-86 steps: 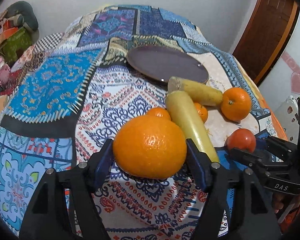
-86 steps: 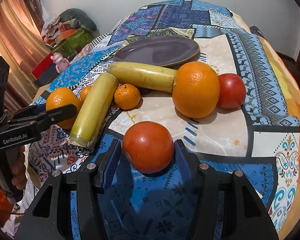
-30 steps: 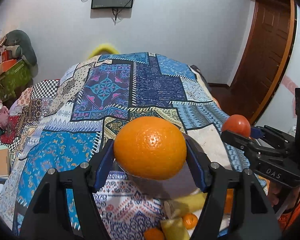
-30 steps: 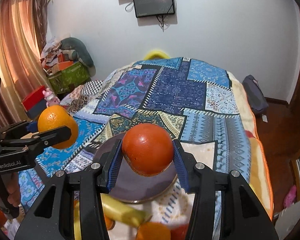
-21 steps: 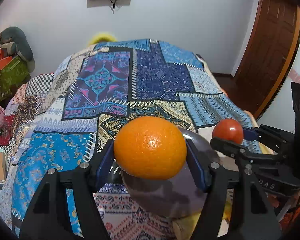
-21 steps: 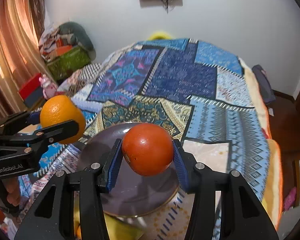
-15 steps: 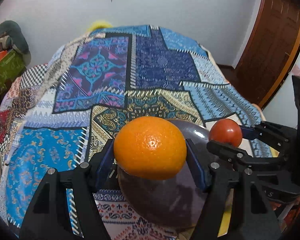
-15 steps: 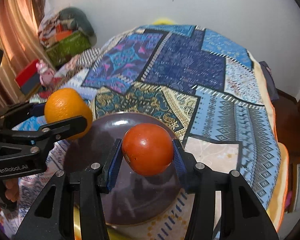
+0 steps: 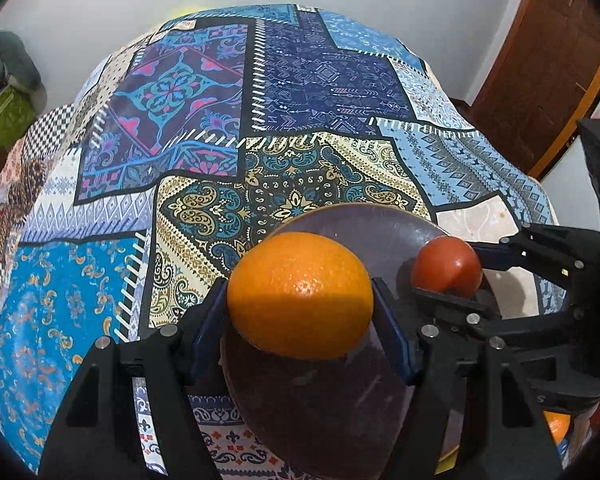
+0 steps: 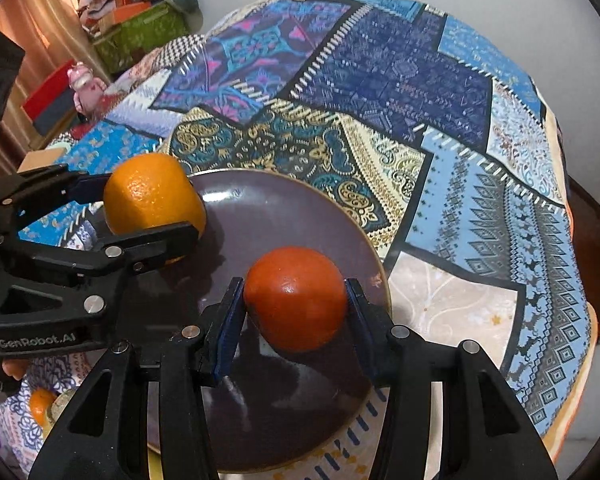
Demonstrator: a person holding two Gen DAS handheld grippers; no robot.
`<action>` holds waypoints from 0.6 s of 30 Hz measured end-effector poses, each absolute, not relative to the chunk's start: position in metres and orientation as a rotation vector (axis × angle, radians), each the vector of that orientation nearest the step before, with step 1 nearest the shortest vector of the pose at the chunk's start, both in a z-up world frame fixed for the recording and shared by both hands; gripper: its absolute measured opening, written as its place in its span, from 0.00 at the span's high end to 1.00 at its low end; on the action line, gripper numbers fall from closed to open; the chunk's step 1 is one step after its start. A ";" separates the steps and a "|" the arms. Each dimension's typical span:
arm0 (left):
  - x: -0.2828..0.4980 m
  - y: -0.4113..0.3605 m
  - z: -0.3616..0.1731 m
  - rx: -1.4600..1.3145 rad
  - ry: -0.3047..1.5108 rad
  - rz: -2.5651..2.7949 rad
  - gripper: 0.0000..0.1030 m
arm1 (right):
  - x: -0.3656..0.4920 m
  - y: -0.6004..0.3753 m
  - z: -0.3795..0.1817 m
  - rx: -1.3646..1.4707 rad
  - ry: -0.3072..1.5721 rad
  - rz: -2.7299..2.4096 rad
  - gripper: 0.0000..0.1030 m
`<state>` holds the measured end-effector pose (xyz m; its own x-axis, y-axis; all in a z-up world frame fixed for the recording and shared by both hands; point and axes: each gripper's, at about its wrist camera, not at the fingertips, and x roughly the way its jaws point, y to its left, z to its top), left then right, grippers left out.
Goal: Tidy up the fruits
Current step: 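Carry the orange with the left tool while the right tool carries the tomato onto the dark plate, then open both tools and withdraw them from the plate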
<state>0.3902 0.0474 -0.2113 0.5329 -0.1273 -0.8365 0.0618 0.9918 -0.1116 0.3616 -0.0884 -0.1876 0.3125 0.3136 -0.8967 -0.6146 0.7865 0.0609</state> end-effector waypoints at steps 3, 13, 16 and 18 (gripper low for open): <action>0.391 0.045 -0.212 -0.057 1.006 -0.114 0.33 | 0.362 -0.086 -0.190 -0.334 1.103 0.626 0.55; 0.374 0.045 -0.184 -0.050 0.933 -0.109 0.32 | 0.350 -0.094 -0.168 -0.337 1.016 0.611 0.34; 0.360 0.048 -0.166 -0.058 0.902 -0.112 0.32 | 0.340 -0.101 -0.152 -0.312 0.978 0.604 0.34; 0.346 0.048 -0.154 -0.052 0.876 -0.113 0.32 | 0.331 -0.108 -0.139 -0.295 0.938 0.592 0.34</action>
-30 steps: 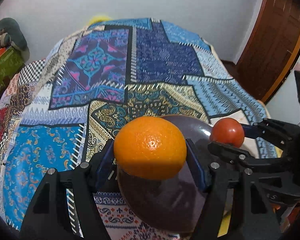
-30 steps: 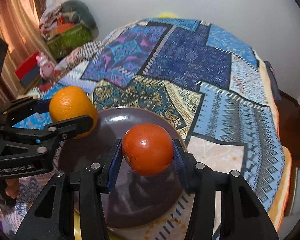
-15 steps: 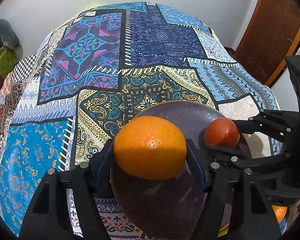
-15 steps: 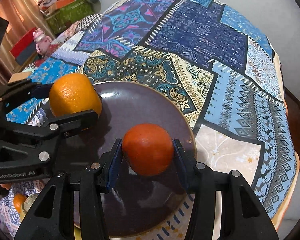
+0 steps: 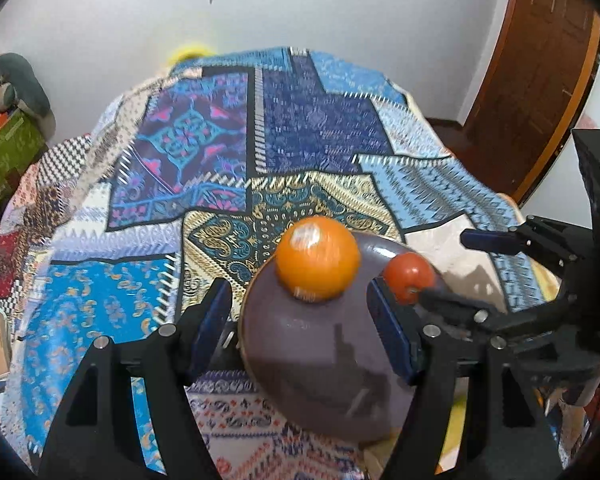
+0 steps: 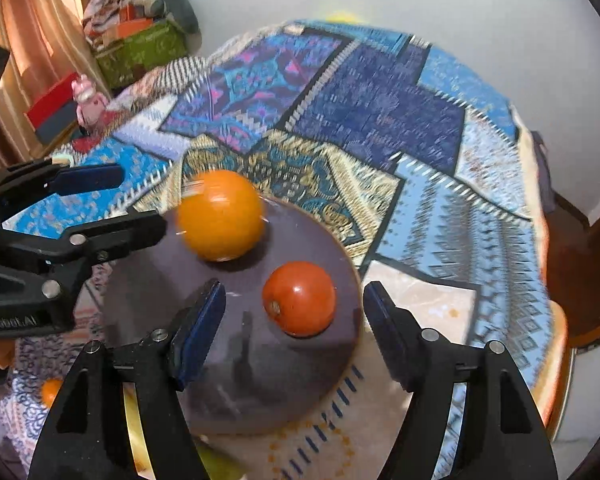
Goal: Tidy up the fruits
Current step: 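Open both tools and withdraw them from the plate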
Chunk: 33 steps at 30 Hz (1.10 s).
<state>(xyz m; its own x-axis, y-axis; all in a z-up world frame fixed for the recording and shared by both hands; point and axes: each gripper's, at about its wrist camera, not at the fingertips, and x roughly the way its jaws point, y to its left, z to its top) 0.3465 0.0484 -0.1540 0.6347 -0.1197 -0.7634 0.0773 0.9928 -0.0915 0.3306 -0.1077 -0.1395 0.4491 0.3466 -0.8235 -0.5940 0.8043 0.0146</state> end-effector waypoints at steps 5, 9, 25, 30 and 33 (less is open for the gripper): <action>0.313 0.051 -0.130 -0.042 0.836 -0.115 0.32 | 0.304 -0.130 -0.109 -0.229 0.860 0.577 0.33; 0.283 0.052 -0.118 -0.038 0.815 -0.110 0.29 | 0.278 -0.148 -0.091 -0.191 0.804 0.560 0.33; 0.183 0.036 -0.151 -0.059 0.916 -0.108 0.26 | 0.190 -0.203 -0.116 -0.062 0.805 0.461 0.29; 0.170 0.020 -0.169 -0.092 0.956 -0.136 0.26 | 0.181 -0.202 -0.138 -0.029 0.859 0.455 0.33; 0.167 0.013 -0.177 -0.110 0.976 -0.153 0.27 | 0.178 -0.202 -0.151 -0.001 0.897 0.469 0.41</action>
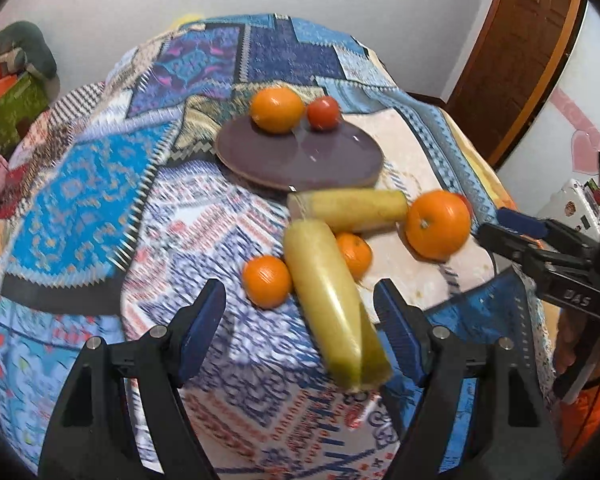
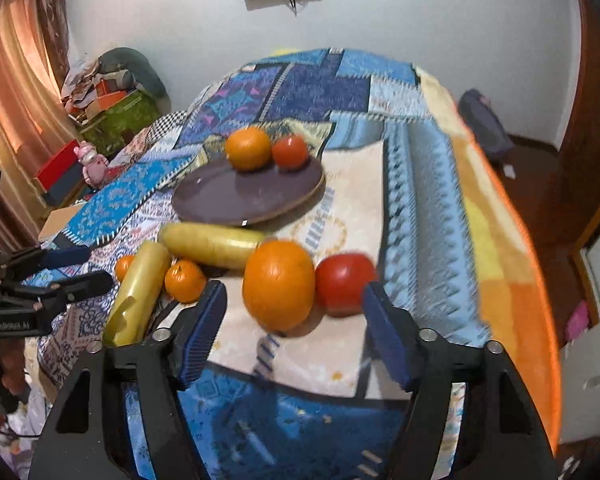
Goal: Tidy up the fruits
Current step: 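Open both tools and withdraw them from the plate, then grasp the yellow cylindrical gourd with the left tool while the right tool grasps another large orange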
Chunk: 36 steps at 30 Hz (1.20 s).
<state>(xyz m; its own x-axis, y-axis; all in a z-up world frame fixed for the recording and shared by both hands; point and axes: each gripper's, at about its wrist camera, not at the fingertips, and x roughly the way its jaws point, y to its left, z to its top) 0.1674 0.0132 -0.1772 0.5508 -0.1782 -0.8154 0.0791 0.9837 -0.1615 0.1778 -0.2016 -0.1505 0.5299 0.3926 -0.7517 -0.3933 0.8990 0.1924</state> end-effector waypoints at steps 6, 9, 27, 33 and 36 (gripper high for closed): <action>0.166 -0.002 -0.192 -0.112 1.018 -0.191 0.39 | 0.182 -0.192 -0.173 0.038 0.967 0.493 0.52; 0.168 -0.003 -0.201 -0.125 1.041 -0.193 0.39 | 0.187 -0.190 -0.180 0.060 0.987 0.490 0.52; 0.155 0.003 -0.197 -0.094 1.029 -0.207 0.65 | 0.162 -0.199 -0.169 0.043 0.977 0.518 0.55; 0.135 0.008 -0.191 -0.054 1.038 -0.221 0.65 | 0.140 -0.205 -0.161 0.023 0.991 0.550 0.55; 0.130 0.006 -0.190 -0.037 1.043 -0.226 0.65 | 0.134 -0.203 -0.162 0.011 1.006 0.556 0.55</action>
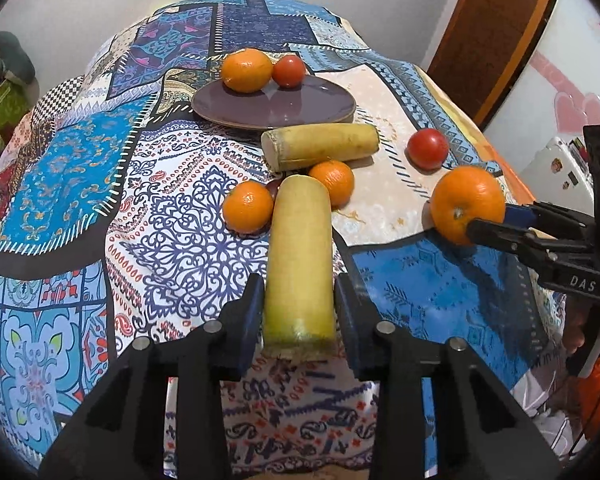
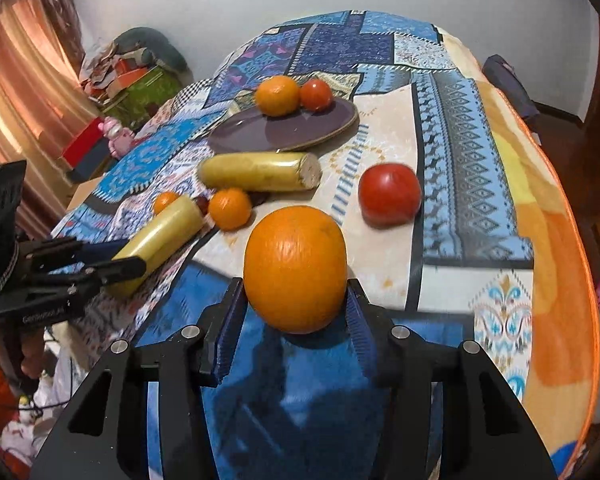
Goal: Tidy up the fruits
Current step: 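Grasp the yellow cylindrical gourd with the left tool while the right tool grasps another large orange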
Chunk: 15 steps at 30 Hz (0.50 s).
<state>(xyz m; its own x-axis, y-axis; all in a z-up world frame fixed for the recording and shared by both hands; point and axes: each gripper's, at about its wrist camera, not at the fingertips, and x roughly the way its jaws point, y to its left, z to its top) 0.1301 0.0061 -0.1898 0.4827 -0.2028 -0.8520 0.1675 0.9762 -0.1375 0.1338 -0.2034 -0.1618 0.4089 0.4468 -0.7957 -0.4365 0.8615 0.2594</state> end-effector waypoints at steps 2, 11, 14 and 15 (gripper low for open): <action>0.132 0.004 -0.190 -0.033 1.042 -0.223 0.65 | 0.132 -0.201 -0.163 -0.001 1.000 0.553 0.55; 0.160 -0.001 -0.210 -0.046 1.071 -0.207 0.59 | 0.149 -0.188 -0.172 0.005 0.991 0.536 0.52; 0.165 -0.004 -0.214 -0.037 1.057 -0.200 0.59 | 0.154 -0.184 -0.176 0.006 0.990 0.528 0.52; 0.166 -0.006 -0.215 -0.026 1.048 -0.196 0.59 | 0.156 -0.183 -0.177 0.011 0.986 0.526 0.52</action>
